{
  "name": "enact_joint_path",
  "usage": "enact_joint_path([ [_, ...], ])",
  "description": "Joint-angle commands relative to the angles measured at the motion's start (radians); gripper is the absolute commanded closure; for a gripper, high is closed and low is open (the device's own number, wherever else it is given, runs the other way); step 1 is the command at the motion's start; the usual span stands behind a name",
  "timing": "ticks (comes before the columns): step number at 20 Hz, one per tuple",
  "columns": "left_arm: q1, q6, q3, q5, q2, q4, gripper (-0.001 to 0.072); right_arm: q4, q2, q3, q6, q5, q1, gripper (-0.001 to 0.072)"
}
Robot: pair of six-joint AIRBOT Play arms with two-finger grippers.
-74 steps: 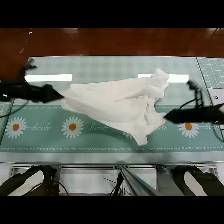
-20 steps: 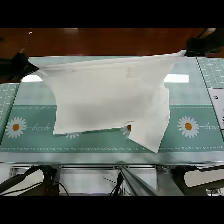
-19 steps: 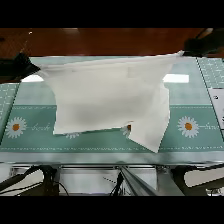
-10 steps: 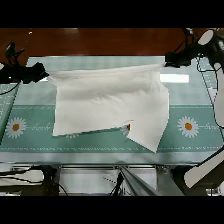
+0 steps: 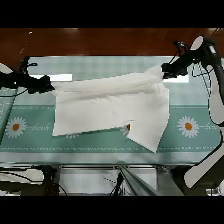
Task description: Fold the shirts.
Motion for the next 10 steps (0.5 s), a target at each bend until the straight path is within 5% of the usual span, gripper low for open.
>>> enact_joint_path([
  [1, -0.002, -0.054, 0.0, -0.058, -0.018, 0.017, 0.0673, 0.011, -0.014, 0.0, 0.017, 0.049, 0.01, 0.0692],
  [3, -0.002, -0.054, 0.0, -0.062, -0.017, 0.017, 0.0546, 0.044, -0.015, 0.0, 0.011, 0.048, 0.016, 0.0657],
  [4, 0.0, -0.054, 0.001, -0.071, -0.016, 0.017, 0.0458, 0.062, -0.013, 0.0, -0.007, 0.057, 0.017, 0.0551],
  [8, 0.042, -0.053, 0.084, -0.19, 0.014, 0.057, 0.038, -0.005, 0.046, 0.021, -0.1, 0.23, -0.019, 0.0495],
  [10, 0.083, -0.053, 0.115, -0.249, 0.057, 0.065, 0.0313, -0.098, 0.105, 0.021, -0.106, 0.34, -0.06, 0.025],
])
